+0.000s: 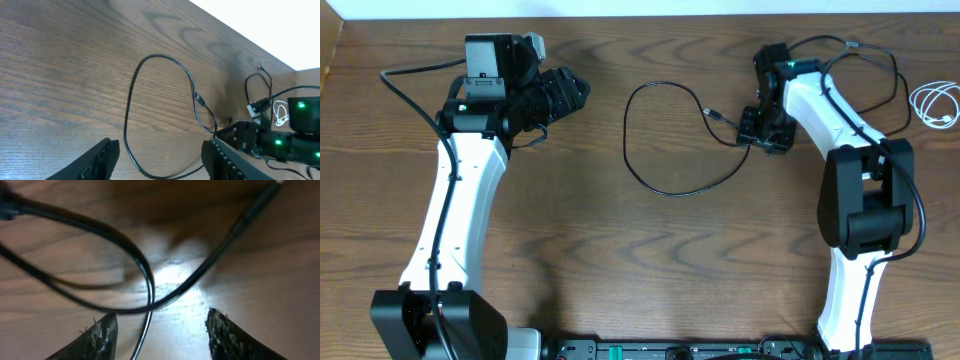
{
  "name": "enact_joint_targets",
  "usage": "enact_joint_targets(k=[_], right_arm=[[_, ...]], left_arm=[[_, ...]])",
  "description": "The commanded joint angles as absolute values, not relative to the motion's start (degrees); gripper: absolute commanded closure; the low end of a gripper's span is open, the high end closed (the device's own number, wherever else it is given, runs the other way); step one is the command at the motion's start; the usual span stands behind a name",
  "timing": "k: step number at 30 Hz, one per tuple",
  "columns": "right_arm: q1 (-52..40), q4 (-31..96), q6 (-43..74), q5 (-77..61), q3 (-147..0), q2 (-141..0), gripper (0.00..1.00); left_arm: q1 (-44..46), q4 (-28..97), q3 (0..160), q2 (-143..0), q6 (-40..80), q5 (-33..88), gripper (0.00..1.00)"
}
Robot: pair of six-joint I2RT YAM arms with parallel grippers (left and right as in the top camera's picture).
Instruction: Untangle cables
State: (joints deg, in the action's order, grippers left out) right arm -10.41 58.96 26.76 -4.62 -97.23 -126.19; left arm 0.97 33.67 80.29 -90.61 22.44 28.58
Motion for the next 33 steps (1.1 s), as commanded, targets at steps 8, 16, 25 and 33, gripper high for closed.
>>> enact_joint_targets(k=[8,16,25,33], right_arm=[[-12.23,56.01,27.64,-6.39,-93.54,-126.69,0.52],[-15.66,58.04,26.48,-6.39,-89.47,-126.69,0.53],[-16.82,57.56,20.49,-6.42,-87.26,-126.65,0.76],[-16.93,57.93,5.85,-17.15,-94.45,-126.54,0.51]], left_arm=[[0.93,34.2,80.84,-90.98,21.67,28.91,0.41],[0.93,34.48,80.84,-90.98,21.67,28.91,0.41],[0.93,34.68,80.84,-90.98,21.67,28.91,0.41],[0.93,34.68,80.84,-90.98,21.65,28.88,0.41]])
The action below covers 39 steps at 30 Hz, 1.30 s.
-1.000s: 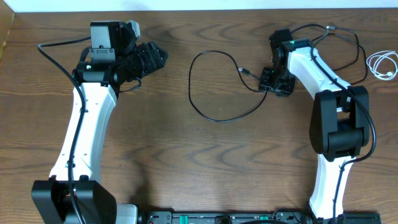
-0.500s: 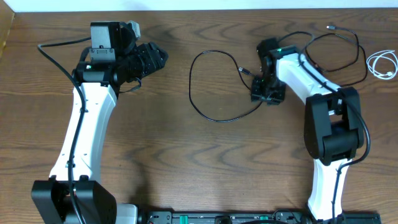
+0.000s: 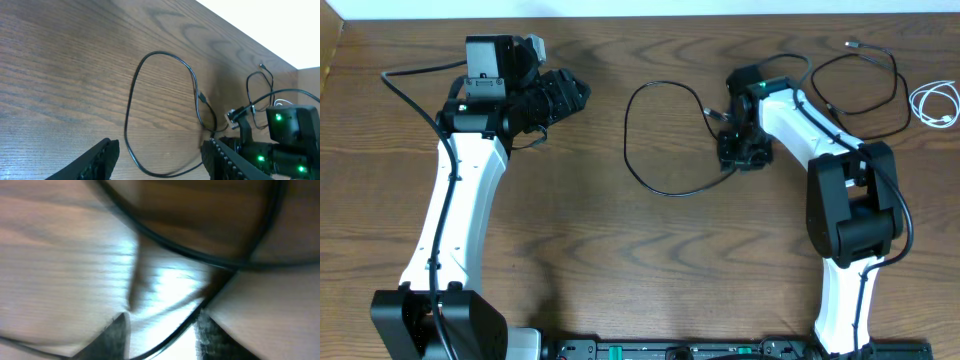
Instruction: Untangle cables
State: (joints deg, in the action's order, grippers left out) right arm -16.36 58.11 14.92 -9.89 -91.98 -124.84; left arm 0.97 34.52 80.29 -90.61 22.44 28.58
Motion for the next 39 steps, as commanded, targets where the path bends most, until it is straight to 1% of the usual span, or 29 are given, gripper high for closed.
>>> enact_joint_targets(k=[1,3,4,6,10,11,15,18,22,24,28,34,39], right_arm=[[-17.08,57.91,3.05,-19.59,-94.87,-126.54,0.5],[-17.61,57.89,-3.18,-23.35,-94.94,-126.54,0.44],[-18.28,58.76,-9.39,-24.43,-94.94,-126.54,0.38],[-18.81,59.68,-13.41,-23.68,-94.94,-126.56,0.33],[-18.85,60.31,-16.36,-23.59,-94.98,-126.54,0.33],[-18.85,61.19,-16.4,-24.25,-95.88,-126.43,0.3],[-19.44,66.67,-16.36,-25.45,-102.19,-126.23,0.25],[-20.64,69.65,-16.1,-25.21,-108.07,-126.23,0.24],[-22.59,68.71,-16.14,-21.54,-108.62,-126.41,0.22],[-23.27,68.36,-16.62,-18.33,-107.44,-126.72,0.22],[-23.62,67.92,-28.58,-20.49,-101.78,-126.78,0.23],[-22.65,62.26,-30.5,-21.96,-96.47,-126.8,0.24],[-22.68,59.72,-32.4,-24.01,-95.88,-126.8,0.25]], left_arm=[[0.93,34.68,80.84,-90.98,21.65,28.88,0.41],[0.93,34.7,80.84,-90.98,21.61,28.88,0.41],[0.93,34.81,80.84,-90.98,20.88,28.91,0.41],[0.93,35.29,80.84,-90.98,19.59,28.88,0.41],[0.93,36.47,80.84,-91.0,18.39,28.88,0.41],[0.93,36.88,80.84,-91.0,17.52,28.88,0.41],[0.93,37.08,80.84,-91.0,16.47,28.88,0.41],[0.93,37.12,80.84,-91.0,16.47,28.88,0.41],[0.93,38.76,80.84,-91.0,16.49,28.51,0.41],[0.93,40.23,80.84,-91.0,16.51,27.44,0.41],[0.93,41.52,80.84,-91.0,16.49,26.94,0.41],[0.93,41.45,80.84,-91.0,16.51,26.94,0.41],[0.93,41.54,80.84,-91.0,16.53,26.96,0.41]])
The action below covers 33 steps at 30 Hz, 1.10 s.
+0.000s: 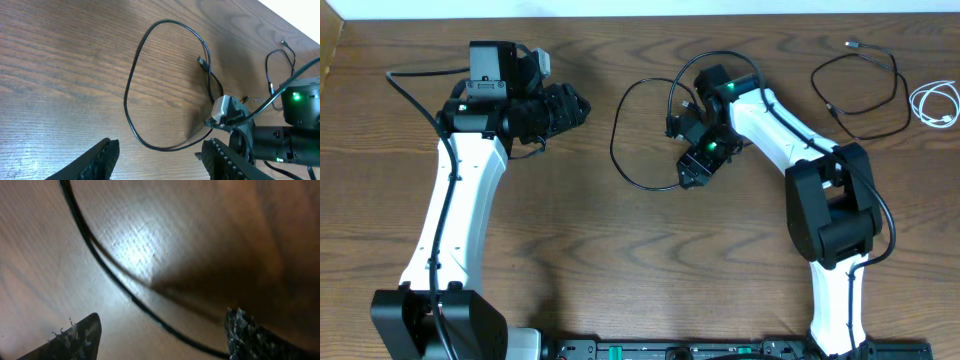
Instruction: Untangle cables
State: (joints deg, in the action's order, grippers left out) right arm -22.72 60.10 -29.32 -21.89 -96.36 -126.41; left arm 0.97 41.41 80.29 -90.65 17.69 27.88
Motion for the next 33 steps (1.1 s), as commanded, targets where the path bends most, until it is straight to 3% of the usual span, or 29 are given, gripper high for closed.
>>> enact_joint_targets(k=[1,8,12,13,16,19,25,29,31,33], right_arm=[[-22.92,59.94,-33.58,-24.01,-95.88,-126.8,0.25],[-23.14,63.09,-38.5,-24.67,-91.57,-126.82,0.26],[-23.27,63.66,-39.51,-25.78,-87.85,-126.82,0.34],[-23.27,63.66,-39.51,-26.72,-87.5,-126.82,0.39],[-23.35,63.16,-37.34,-27.81,-86.46,-126.82,0.66],[-23.35,60.23,-34.54,-27.68,-85.06,-126.82,0.82],[-23.35,56.18,-29.15,-24.45,-83.13,-126.82,0.83],[-23.35,56.75,-29.15,-23.97,-83.11,-126.82,0.95],[-23.35,57.28,-29.17,-23.92,-83.13,-126.82,0.95],[-23.35,58.22,-29.26,-23.07,-83.13,-126.82,0.88]], left_arm=[[0.93,41.54,80.84,-91.0,16.53,26.96,0.41],[0.93,41.85,80.84,-91.0,16.51,26.94,0.41],[0.93,41.95,80.84,-91.0,16.51,26.24,0.41],[0.93,41.98,80.84,-91.0,16.51,26.24,0.41],[0.93,42.19,80.84,-91.0,16.51,26.28,0.41],[0.93,42.7,80.84,-91.0,16.51,26.28,0.41],[0.93,42.83,80.73,-91.0,16.51,26.26,0.41],[0.93,42.83,80.73,-91.0,16.51,26.26,0.41],[0.93,42.83,80.73,-91.05,16.51,26.26,0.41],[0.93,42.83,80.73,-91.2,16.51,26.26,0.41]])
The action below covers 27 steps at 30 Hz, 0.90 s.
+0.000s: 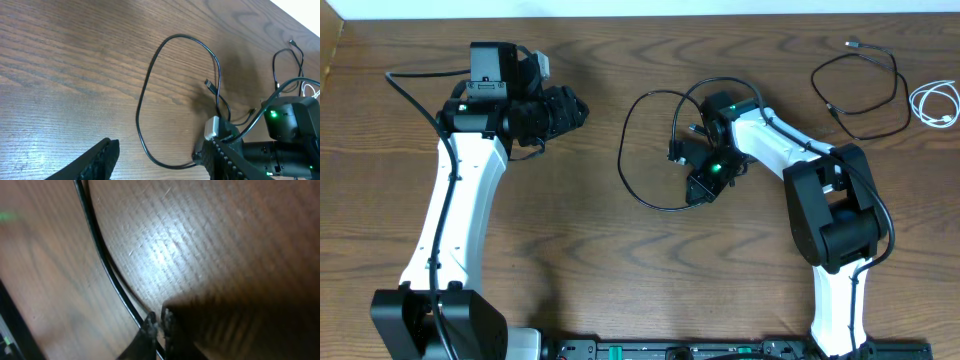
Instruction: Untangle cables
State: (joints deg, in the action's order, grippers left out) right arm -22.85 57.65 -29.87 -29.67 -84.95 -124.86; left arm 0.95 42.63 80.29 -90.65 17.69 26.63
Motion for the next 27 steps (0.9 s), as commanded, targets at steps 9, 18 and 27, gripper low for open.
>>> enact_joint_targets(k=[9,18,27], right_arm=[[-23.38,65.1,-29.21,-19.86,-87.11,-126.48,0.7],[-27.22,64.23,-25.12,-16.93,-89.56,-125.01,0.63],[-35.64,50.5,-6.22,-6.98,-89.97,-125.03,0.37]], left_arm=[[0.93,42.61,80.73,-93.36,16.51,26.3,0.41],[0.93,41.06,80.73,-93.71,16.47,25.82,0.41],[0.23,37.91,80.73,-93.71,16.58,25.82,0.41]])
